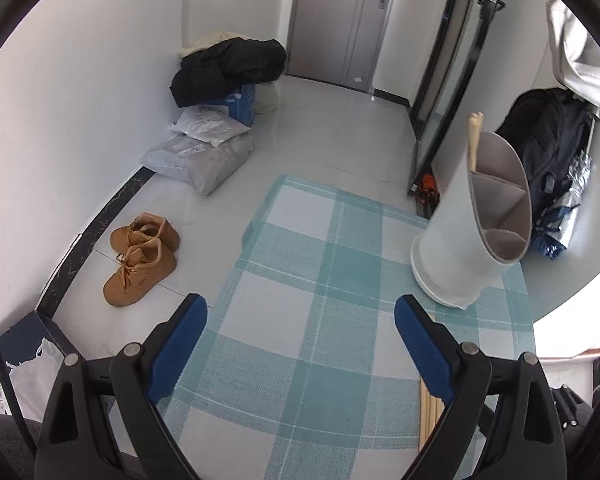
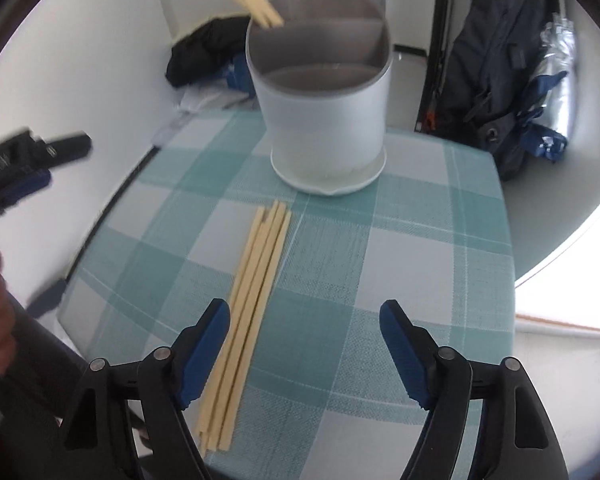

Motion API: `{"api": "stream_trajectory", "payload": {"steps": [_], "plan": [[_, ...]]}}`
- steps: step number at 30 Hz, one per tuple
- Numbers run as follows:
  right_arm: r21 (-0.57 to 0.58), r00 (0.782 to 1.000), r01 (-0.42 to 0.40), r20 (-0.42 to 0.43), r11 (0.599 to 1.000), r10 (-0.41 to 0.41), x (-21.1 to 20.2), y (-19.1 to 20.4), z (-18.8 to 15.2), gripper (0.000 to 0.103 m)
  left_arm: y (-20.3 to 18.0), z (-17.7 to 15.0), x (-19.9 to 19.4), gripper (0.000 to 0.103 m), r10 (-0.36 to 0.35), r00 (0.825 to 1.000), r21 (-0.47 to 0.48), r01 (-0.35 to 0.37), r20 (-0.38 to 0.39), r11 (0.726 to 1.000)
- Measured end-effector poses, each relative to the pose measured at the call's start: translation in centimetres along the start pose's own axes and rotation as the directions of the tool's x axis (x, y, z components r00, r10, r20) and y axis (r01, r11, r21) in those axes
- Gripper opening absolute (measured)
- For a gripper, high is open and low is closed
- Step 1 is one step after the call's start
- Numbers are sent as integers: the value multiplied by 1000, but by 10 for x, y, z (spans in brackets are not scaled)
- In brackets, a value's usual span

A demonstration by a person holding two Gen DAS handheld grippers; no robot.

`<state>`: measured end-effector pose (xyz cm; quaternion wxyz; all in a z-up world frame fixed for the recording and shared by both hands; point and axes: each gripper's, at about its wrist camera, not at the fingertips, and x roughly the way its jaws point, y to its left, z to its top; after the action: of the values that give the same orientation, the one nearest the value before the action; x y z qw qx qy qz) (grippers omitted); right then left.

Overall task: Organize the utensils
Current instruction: 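Lower both grippers toward the chopstick pile on the cloth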

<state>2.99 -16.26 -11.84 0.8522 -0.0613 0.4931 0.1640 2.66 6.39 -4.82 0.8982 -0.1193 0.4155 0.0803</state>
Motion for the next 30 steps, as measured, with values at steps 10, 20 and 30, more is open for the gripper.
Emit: {"api": "stream_trajectory", "payload": {"steps": [10, 20, 30], "plan": [[-18, 989, 1, -145, 1000, -4, 44, 11, 6, 46, 10, 6, 5, 92, -17, 1000, -39, 16, -19, 999], [-113, 983, 38, -177, 993, -57, 44, 25, 5, 36, 18, 11, 5, 92, -31, 999, -74, 28, -34, 997], [-115, 992, 39, -119, 993, -53, 71, 27, 46, 28, 28, 12, 10, 92, -3, 999, -46, 1, -52, 999]]}}
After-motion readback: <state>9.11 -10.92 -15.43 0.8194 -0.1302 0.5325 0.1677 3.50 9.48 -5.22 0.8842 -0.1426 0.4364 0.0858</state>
